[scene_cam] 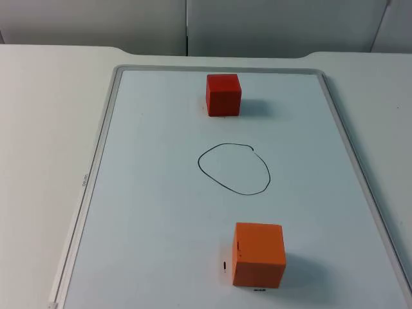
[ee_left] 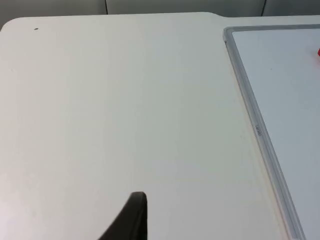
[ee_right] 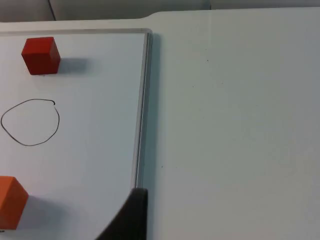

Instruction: Pick up one cube with the left hand and another cube with the right hand. First place the cube in the right hand at the target position, then stack the cube in the left hand on top.

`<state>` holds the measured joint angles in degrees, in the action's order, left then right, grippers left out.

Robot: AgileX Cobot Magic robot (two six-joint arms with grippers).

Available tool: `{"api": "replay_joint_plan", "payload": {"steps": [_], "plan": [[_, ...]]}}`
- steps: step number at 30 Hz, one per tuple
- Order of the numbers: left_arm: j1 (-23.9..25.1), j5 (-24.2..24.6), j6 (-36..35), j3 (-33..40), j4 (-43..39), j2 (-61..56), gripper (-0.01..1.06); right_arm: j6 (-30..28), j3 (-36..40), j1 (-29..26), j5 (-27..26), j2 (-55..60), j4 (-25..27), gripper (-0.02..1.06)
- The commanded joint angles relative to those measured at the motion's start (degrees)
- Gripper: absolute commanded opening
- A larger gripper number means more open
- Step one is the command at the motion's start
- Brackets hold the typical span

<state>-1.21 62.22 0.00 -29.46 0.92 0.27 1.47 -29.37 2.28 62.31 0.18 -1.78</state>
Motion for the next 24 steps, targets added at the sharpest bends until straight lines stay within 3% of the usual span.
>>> {"api": "replay_joint_plan", "payload": {"steps": [1,13,24], "plan": [[0.34,-0.66,0.00,0.04,0.21,-0.27,1.05,0.09,0.22,-0.44,-0.53,-0.18,0.08,1.05],[0.34,-2.55,-0.65,-8.15,1.06,4.30,1.05,-0.03,0.22,-0.44,-0.53,-0.18,0.08,1.05],[0.34,-12.97,0.00,-16.08,3.72,20.50,1.05,-0.03,0.22,-0.44,-0.53,-0.18,0.08,1.05]]}}
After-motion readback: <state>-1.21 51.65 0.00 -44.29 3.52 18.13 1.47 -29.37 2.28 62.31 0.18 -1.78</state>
